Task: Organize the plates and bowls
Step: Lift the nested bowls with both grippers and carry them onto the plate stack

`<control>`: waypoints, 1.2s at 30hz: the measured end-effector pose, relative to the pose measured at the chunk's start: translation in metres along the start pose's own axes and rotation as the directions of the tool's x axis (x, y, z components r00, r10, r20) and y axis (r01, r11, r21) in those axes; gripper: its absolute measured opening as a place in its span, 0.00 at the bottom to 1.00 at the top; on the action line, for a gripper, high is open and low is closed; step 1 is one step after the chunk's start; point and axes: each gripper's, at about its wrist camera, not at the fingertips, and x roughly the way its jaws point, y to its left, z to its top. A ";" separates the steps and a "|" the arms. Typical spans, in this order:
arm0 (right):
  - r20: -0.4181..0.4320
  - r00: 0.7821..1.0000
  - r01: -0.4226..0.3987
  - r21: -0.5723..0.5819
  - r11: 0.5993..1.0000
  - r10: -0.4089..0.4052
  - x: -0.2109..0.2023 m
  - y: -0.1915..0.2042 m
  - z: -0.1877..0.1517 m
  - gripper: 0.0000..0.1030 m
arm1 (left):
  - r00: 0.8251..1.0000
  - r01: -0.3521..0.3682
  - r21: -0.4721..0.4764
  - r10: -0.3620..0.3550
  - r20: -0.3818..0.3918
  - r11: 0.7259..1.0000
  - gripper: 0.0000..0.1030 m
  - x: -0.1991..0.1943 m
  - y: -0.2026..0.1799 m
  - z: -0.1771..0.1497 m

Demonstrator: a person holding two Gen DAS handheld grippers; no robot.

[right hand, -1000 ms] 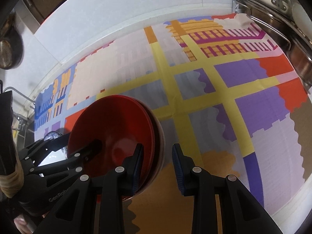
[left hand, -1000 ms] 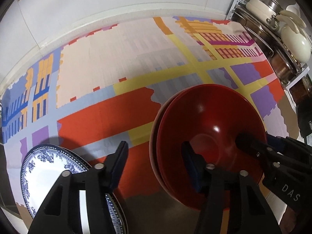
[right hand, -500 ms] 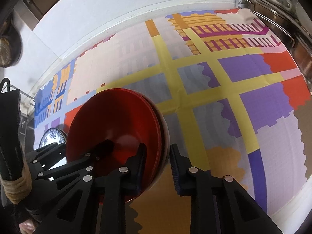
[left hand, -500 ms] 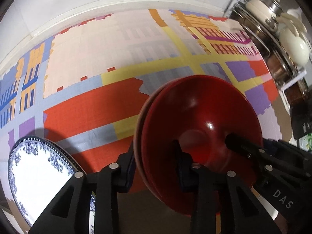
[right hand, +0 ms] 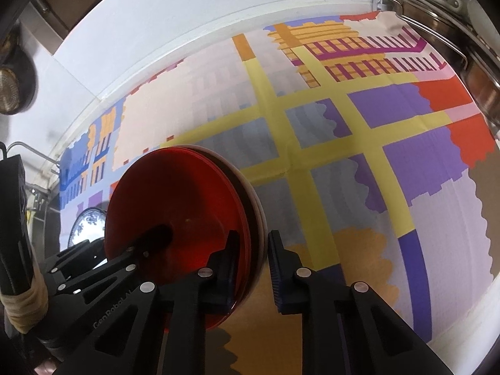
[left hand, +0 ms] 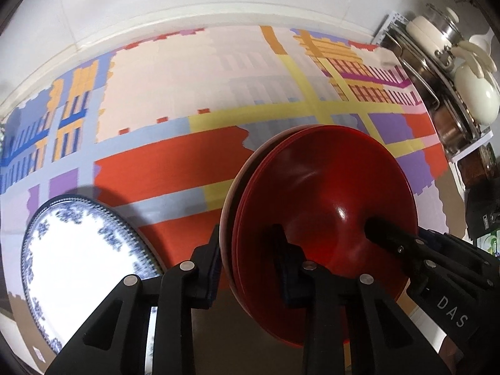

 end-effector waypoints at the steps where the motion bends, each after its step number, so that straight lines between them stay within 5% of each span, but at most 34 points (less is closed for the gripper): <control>1: 0.002 1.000 -0.005 -0.008 1.000 0.005 -0.002 0.003 0.000 0.19 | 1.000 -0.003 -0.008 0.004 0.010 1.000 0.29 -0.005 0.004 -0.002; 14: 0.052 0.997 -0.050 -0.129 0.990 0.057 -0.031 0.075 -0.014 0.19 | 0.994 -0.037 -0.089 0.046 0.102 0.995 0.28 -0.069 0.064 -0.035; 36: -0.019 0.995 -0.103 -0.217 0.971 0.101 -0.016 0.199 -0.084 0.19 | 0.993 -0.071 -0.192 0.087 0.080 0.979 0.28 -0.104 0.184 -0.103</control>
